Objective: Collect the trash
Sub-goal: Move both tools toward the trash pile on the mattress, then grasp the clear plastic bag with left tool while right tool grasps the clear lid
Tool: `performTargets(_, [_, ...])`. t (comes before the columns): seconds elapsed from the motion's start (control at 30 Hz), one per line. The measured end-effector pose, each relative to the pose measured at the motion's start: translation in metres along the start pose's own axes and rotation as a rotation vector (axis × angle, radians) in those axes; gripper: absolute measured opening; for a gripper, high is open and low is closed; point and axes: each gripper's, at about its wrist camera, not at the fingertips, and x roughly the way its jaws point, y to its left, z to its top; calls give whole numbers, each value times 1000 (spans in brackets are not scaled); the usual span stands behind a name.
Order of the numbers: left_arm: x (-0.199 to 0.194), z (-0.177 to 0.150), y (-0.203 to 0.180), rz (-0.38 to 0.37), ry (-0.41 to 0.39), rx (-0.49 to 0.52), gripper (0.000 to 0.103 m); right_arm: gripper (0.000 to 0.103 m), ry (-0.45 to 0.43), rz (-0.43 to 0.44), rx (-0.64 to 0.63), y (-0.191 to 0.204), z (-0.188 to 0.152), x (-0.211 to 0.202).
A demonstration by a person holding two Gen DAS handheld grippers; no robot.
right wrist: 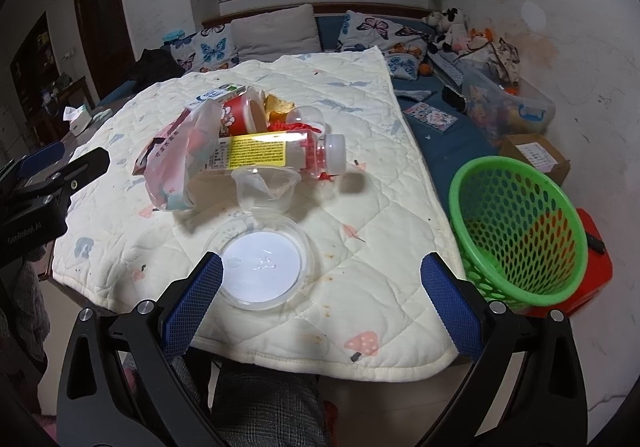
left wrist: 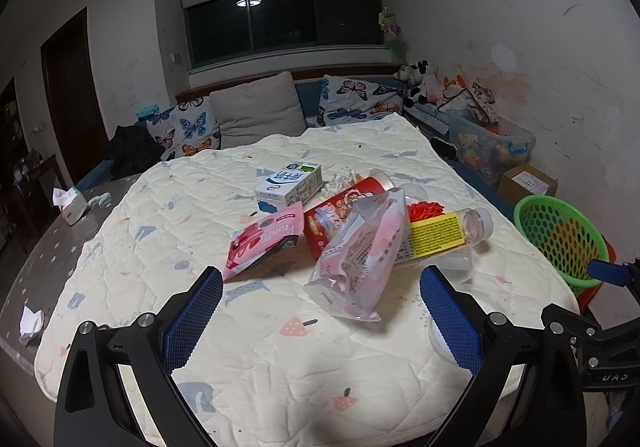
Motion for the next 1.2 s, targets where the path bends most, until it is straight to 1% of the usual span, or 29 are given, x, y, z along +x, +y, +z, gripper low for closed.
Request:
performTargets(0.3, [8,-1,12,9,13,-19,95,97,19,39,-8,5,3,12])
performTargets(0.47, [15,-3,14,-7,32,-20,94,97,34,58,-15,7,2,19])
performTargets(0.5, [17,-3,13,-12,36,-18,93,97,37,61,-17,8,2,20])
performTargets(0.57, [21,-3,11,-26,49,-11,85,97,43,61,-17,8,1,22])
performTargets(0.77, [38,-5,4,-85,87,-5,80,97,53,53,-3,3,0,26])
performTargets(0.87, [45,-4,-5,-103,86,33,75,97,59,52,4,0,0,29])
performTargets(1.03, [62,-1,-17,-138,103,77,73,97,70,59,-1,2,-1,34])
performTargets(1.1, [69,0,-22,-133,109,99,73,97,74,63,-2,2,-2,36])
performTargets(1.17, [80,2,-27,-136,116,124,67,97,79,68,-4,3,-2,37])
performTargets(1.2, [83,2,-28,-137,119,130,67,97,81,69,-6,3,-3,38])
